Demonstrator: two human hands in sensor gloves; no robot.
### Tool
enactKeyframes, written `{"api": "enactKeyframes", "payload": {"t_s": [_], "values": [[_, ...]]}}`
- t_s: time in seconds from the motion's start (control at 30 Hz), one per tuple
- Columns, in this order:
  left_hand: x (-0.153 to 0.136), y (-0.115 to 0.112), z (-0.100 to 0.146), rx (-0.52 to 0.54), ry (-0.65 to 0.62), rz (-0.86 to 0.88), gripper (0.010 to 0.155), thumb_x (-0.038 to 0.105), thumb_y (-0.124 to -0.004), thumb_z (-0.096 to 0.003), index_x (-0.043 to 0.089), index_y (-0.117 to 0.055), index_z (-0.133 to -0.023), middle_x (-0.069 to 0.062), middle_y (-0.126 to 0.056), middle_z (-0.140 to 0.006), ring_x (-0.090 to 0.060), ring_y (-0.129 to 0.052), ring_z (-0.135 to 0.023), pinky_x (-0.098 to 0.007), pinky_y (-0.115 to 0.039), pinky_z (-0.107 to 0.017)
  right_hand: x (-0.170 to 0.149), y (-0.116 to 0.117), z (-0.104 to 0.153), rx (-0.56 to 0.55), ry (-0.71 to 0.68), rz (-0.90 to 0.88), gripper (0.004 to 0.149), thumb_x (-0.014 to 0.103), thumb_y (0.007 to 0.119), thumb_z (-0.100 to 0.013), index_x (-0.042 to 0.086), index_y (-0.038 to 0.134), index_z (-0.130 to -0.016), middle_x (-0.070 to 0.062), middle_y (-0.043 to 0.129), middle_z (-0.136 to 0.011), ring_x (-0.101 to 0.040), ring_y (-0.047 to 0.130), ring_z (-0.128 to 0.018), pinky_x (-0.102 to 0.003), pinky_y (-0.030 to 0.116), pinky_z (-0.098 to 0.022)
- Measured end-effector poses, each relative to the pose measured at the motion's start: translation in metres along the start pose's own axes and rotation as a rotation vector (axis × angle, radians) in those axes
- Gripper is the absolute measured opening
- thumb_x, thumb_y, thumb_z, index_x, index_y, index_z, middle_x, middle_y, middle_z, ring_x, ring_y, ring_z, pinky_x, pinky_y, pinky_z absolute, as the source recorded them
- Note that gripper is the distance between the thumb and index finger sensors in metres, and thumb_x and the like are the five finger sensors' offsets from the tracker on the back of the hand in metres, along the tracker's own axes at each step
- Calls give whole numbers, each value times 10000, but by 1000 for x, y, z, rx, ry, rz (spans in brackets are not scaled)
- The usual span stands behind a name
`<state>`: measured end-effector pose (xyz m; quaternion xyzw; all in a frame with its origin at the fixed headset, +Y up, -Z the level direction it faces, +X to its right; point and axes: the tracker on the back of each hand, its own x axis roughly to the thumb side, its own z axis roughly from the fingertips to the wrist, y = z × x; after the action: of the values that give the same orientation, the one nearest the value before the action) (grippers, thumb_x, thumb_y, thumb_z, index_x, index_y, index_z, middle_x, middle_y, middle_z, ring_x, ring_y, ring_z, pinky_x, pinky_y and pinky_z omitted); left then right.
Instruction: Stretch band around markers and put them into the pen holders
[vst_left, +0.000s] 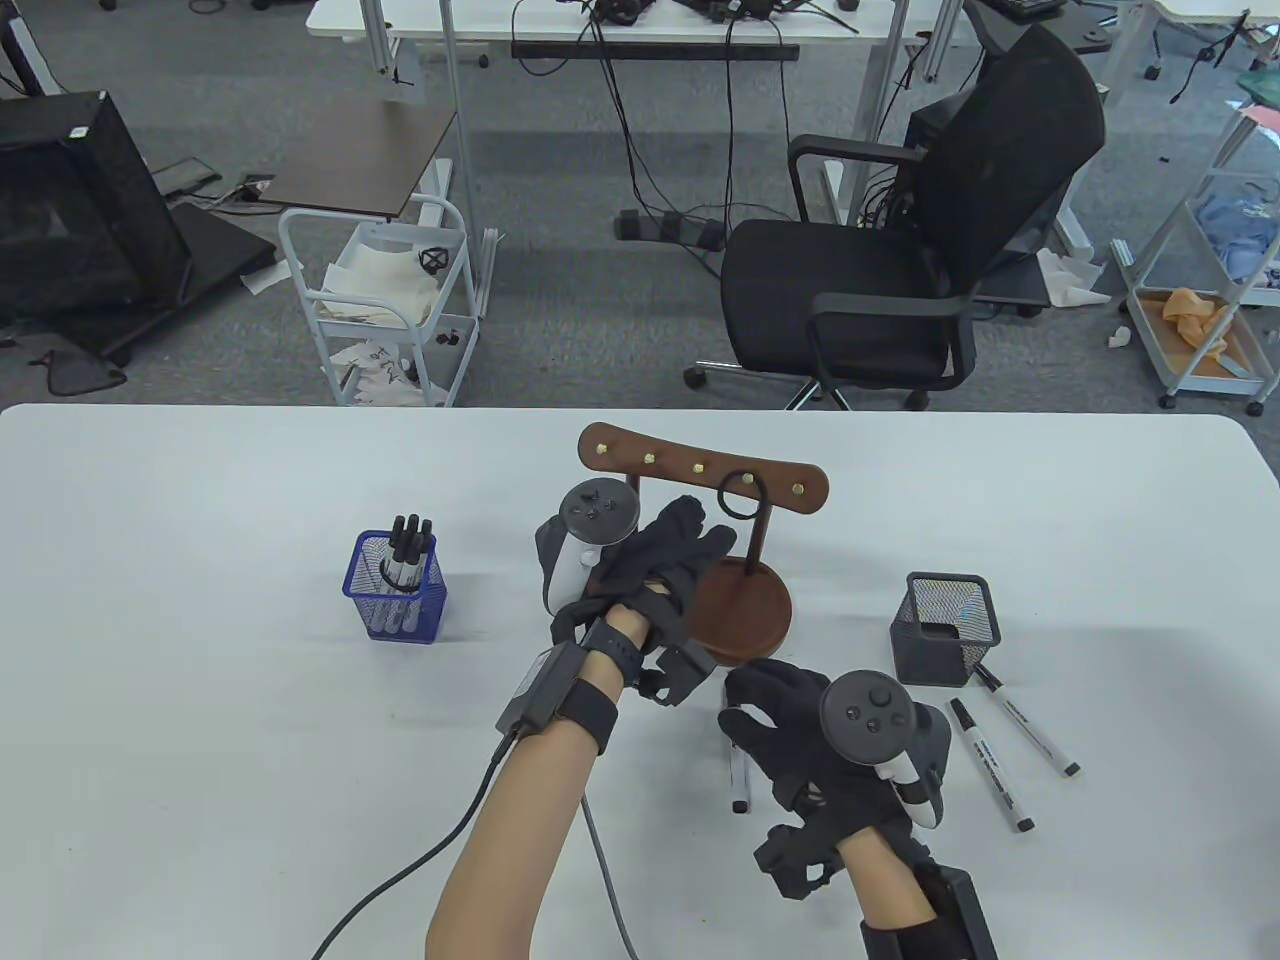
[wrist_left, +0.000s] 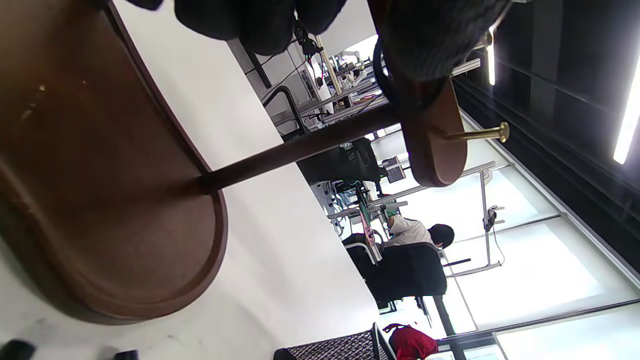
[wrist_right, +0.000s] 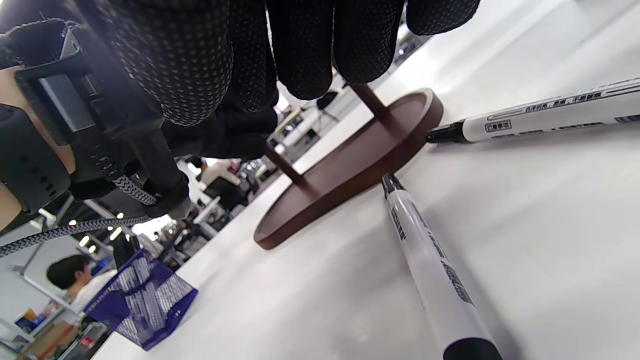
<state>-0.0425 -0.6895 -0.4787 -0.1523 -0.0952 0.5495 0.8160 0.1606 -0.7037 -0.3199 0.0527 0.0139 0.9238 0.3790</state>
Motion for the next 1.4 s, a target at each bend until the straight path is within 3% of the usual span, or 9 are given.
{"api": "enactKeyframes", "payload": {"t_s": [0.3, 0.6, 1.17, 1.4], "values": [[3, -6, -13, 22, 37, 81, 741, 430, -723, -597, 56, -391, -1144, -271, -512, -1205, -538, -485, -1090, -723, -431, -751, 0, 0, 0, -4, 7, 6, 472, 383, 899, -476, 232, 838, -919, -33, 788, -1094, -379, 673, -1025, -612, 525, -765], [6, -7, -15, 94, 61, 66, 426, 349, -693, -614, 171, -627, -996, -103, -773, -1044, -413, -729, -999, -681, -531, -744, -1, 0, 0, -6, 1, 2, 462, 381, 898, -478, 236, 842, -913, -33, 789, -1094, -378, 672, -1026, -613, 522, -767], [35, -3, 8, 30, -54, 52, 414, 365, -722, -607, 168, -686, -969, -79, -847, -1001, -379, -798, -972, -687, -533, -747, 0, 2, 0, 6, 2, 18, 466, 381, 898, -478, 229, 844, -915, -38, 788, -1095, -382, 665, -1029, -617, 514, -768], [45, 6, 15, 62, -94, 102, 402, 369, -734, -607, 210, -688, -974, -67, -847, -1009, -367, -789, -988, -683, -527, -757, 0, 3, 0, 9, 1, 26, 468, 380, 899, -476, 226, 845, -914, -39, 789, -1095, -383, 664, -1029, -619, 511, -769]]}}
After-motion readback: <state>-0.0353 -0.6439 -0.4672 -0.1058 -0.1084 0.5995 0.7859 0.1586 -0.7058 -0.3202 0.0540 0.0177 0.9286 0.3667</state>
